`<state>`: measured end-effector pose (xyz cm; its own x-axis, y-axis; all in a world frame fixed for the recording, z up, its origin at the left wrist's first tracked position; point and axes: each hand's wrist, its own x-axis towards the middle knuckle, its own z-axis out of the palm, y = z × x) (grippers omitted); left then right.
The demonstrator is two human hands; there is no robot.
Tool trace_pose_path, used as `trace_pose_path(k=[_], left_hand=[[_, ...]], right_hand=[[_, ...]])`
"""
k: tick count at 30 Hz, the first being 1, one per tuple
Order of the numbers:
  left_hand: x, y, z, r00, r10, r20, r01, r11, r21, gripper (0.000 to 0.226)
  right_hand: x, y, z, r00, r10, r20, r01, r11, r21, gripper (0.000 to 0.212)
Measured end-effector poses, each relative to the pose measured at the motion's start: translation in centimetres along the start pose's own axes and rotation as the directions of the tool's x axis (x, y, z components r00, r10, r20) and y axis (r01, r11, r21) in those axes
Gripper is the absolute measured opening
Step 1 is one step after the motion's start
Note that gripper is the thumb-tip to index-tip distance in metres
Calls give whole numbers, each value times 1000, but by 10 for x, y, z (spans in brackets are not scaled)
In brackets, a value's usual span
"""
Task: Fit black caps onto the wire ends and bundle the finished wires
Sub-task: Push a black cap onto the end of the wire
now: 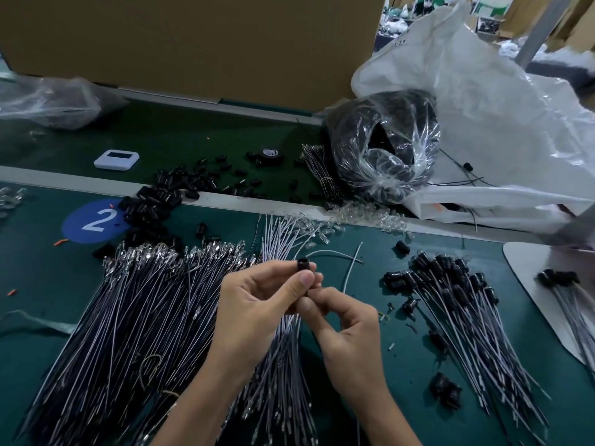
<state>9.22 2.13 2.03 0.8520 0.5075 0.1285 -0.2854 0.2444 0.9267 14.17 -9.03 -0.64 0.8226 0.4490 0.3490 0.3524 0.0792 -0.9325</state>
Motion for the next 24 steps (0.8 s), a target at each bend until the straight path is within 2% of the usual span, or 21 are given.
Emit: trace_pose_path(k=[3,9,16,20,24], left_hand=[[-1,-4,4,1000,-18,-3,18,999,-30,25],[-1,-5,7,1000,4,9,-4,1000,21,17],[-2,-4,8,999,13,-35,-14,999,-32,18],[-3,-3,8,1000,15,-14,-15,999,31,23],[-4,-2,7,1000,27,13,-28,996,81,17]], right_hand=[[-1,2,-2,998,3,-59,-2,1000,8,12],[0,3,-4,994,-5,-107,3,1000,-18,15],[4,0,-6,999,32,4,-32,998,52,11],[3,1,-6,999,37,-10,-36,998,58,17],[2,1,-6,999,27,-34,-25,998,54,17]])
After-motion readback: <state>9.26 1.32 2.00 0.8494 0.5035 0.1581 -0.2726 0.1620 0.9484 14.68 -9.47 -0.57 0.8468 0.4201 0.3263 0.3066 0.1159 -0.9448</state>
